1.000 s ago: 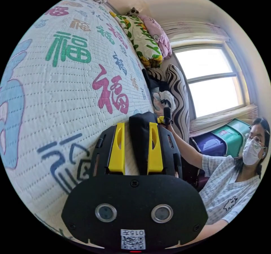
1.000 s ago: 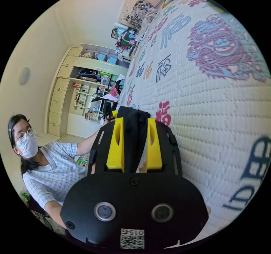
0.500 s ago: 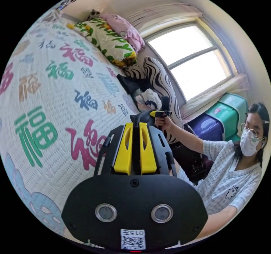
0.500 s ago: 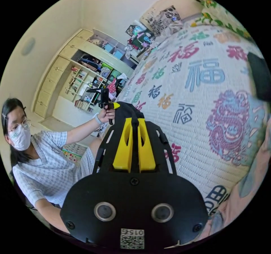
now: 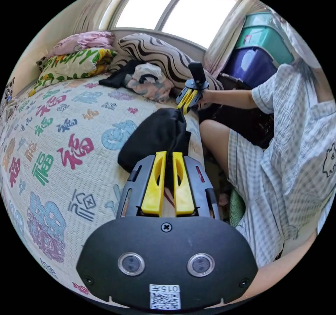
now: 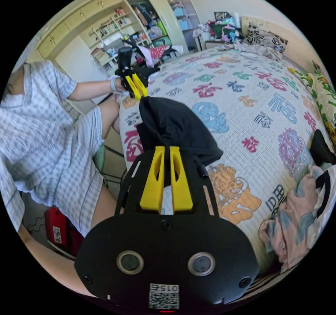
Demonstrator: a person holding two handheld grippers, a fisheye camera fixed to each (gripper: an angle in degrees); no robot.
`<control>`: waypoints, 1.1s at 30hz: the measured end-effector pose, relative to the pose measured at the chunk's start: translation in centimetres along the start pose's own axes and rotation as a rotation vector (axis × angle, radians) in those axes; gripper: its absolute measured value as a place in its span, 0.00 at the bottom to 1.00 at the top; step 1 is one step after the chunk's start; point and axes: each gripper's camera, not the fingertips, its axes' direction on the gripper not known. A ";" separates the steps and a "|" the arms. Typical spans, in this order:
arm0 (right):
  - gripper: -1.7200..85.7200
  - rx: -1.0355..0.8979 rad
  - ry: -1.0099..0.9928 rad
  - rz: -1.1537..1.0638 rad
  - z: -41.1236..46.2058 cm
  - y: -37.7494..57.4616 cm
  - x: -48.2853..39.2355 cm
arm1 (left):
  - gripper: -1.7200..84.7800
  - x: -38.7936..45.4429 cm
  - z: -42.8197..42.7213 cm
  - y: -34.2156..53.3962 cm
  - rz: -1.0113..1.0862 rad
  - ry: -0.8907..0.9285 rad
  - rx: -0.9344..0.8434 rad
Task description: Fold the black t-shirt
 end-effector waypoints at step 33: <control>0.02 -0.031 0.172 0.231 8.1 2.9 -9.0 | 0.02 15.8 2.0 -3.7 -0.124 -0.163 -0.072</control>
